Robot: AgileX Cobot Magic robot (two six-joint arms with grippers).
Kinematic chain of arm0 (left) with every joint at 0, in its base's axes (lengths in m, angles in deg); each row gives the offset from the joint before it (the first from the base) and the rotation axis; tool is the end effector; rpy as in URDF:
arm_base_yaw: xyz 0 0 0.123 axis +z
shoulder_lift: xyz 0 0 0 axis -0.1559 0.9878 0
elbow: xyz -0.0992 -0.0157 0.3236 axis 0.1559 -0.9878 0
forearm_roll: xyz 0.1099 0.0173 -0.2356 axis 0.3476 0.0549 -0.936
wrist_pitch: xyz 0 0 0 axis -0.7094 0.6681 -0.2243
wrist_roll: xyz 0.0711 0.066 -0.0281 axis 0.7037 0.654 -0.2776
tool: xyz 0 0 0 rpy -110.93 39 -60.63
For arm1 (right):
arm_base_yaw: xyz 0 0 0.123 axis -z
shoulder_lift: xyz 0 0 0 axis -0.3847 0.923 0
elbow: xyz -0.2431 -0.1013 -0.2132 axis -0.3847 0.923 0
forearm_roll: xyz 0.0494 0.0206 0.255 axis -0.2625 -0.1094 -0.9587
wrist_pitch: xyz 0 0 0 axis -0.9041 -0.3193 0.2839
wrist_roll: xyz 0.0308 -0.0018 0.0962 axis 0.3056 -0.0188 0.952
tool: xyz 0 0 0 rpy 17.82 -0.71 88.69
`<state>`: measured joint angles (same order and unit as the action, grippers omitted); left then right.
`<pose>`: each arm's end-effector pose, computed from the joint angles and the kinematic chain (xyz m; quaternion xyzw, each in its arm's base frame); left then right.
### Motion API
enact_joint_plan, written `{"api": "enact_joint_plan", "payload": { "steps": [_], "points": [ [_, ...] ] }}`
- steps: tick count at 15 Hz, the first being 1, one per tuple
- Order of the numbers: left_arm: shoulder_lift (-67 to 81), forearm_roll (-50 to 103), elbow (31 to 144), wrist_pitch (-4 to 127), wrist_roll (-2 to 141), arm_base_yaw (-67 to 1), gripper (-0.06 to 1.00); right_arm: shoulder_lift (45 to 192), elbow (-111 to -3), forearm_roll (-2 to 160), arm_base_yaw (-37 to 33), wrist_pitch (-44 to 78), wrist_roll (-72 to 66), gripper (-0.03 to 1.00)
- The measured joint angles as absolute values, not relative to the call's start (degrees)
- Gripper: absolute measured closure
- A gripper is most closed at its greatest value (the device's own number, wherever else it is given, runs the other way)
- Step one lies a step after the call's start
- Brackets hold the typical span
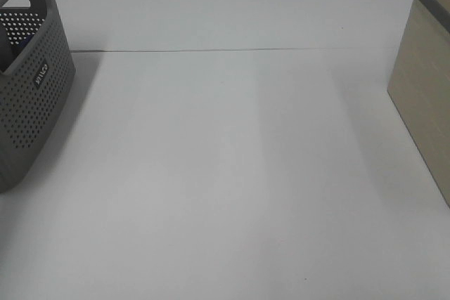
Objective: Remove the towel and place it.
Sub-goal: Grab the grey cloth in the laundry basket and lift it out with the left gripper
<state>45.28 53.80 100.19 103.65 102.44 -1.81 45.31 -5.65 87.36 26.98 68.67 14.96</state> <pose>0.4598 0.0757 0.2916 0.5302 0.8030 0.2367 0.1344 -0.0429 0.0027 0.2763 -0.0024 0.8530 -0.0447 0.5199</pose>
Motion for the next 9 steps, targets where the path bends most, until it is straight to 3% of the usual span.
{"api": "enact_joint_plan", "payload": {
  "steps": [9],
  "points": [
    [21.16,43.83,100.19,103.99,102.38,-3.7,0.94,45.31,-5.65,87.36,26.98,68.67,14.96,0.14]
  ]
}}
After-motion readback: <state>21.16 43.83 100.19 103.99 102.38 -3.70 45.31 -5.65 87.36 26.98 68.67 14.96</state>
